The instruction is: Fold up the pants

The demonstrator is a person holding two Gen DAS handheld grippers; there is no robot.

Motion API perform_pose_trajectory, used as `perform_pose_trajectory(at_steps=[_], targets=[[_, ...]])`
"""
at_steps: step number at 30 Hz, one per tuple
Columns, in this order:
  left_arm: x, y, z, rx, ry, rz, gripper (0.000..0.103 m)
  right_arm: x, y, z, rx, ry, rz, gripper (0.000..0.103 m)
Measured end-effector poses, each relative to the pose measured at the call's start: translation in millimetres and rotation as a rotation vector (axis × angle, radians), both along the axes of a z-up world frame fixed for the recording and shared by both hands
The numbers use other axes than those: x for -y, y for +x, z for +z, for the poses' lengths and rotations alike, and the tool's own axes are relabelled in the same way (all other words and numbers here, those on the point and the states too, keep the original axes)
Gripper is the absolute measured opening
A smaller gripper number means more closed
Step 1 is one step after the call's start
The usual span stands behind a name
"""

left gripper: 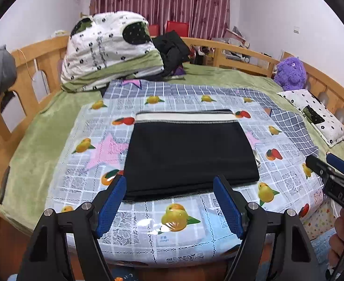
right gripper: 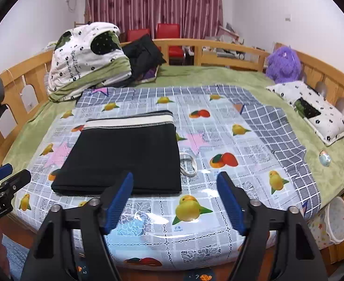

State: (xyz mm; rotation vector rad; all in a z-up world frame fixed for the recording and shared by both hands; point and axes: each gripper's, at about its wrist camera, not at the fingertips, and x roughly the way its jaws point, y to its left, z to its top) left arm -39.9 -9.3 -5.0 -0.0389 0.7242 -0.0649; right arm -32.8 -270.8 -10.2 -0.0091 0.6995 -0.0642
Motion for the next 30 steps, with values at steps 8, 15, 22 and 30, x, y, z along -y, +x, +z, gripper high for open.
perform_pose_trajectory(at_steps=[8,15,22,30], targets=[[-0.3,-14.4,8.6,-0.003,0.000,0.025,0.076,-1.1,-14.8,9.4,-0.010,0.026,0.003,0.087],[-1.1,-18.5,1.5,-0.039,0.006,0.036,0.076,-3.9,-20.3,4.9,-0.028,0.021,0.014,0.088],[-3.9,-22.4,-0.7,-0.054,0.018,0.055,0.076,-6.6,-22.6,4.6,-0.033,0.018,0.024,0.088],[-9.0,-22.9,-2.0,-0.066,0.024,0.069,0.076,-9.8,-22.6,4.9,-0.041,0.012,0.031,0.089]])
